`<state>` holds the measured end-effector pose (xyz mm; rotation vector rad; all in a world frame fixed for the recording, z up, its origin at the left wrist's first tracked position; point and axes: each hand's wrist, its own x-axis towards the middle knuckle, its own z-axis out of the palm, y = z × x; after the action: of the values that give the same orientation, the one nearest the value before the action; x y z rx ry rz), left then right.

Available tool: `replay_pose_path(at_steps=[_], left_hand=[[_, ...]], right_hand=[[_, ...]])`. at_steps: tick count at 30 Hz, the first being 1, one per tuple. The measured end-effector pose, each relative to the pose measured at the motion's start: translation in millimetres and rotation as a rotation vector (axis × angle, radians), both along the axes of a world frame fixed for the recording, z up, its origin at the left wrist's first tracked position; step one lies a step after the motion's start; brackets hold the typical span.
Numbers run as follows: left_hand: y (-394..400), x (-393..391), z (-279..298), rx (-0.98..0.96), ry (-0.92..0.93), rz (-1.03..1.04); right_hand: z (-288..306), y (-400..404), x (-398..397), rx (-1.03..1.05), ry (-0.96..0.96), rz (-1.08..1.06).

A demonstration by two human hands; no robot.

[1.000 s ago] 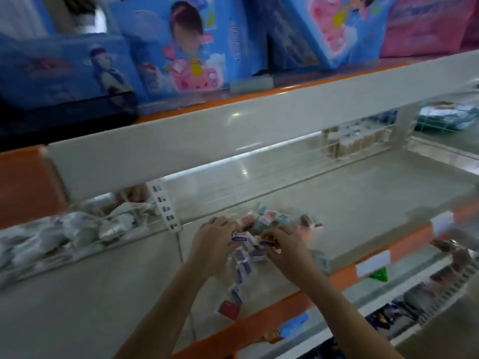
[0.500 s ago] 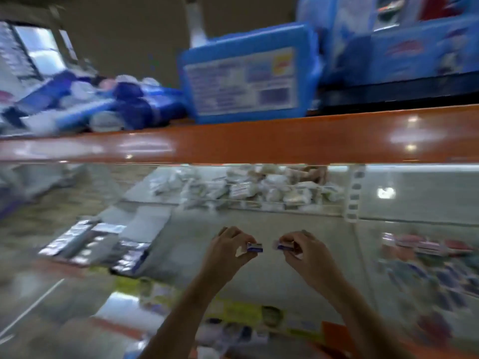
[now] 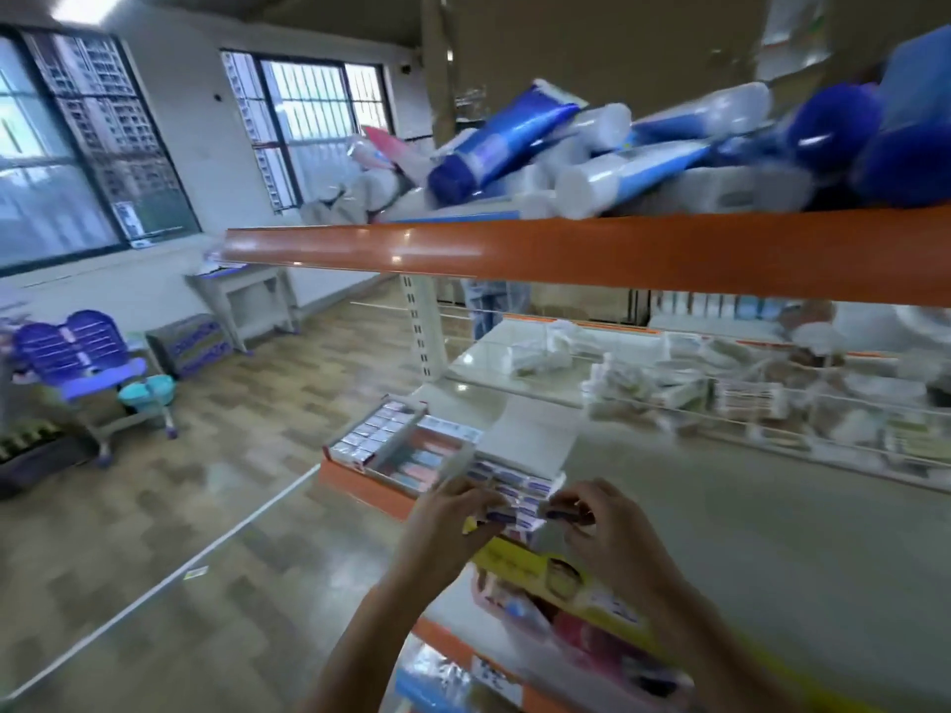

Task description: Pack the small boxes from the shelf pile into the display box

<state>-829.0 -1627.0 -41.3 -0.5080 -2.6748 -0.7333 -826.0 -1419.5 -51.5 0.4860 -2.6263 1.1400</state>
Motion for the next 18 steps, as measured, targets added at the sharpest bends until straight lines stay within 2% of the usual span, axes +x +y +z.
replay_pose_path(at_steps=[5,11,18], left_hand=[[-41.3,-39.9,-6.6,-0.067,-0.004,0.011],[-59.2,-94.9,-10.5,-0.212,0.003,-0.063],[-58.1,-136.1,-18.2,-0.326,-0.02,-0.175]], right_hand=[[-3.9,-38.1,-44.1,0.105,0.049,-0.013],[-12.9,-60.3,-86.7,0.35,-0.049,-0.056],[-24.5,-75.6,-102.7,0.433,-0.111,-0.134]])
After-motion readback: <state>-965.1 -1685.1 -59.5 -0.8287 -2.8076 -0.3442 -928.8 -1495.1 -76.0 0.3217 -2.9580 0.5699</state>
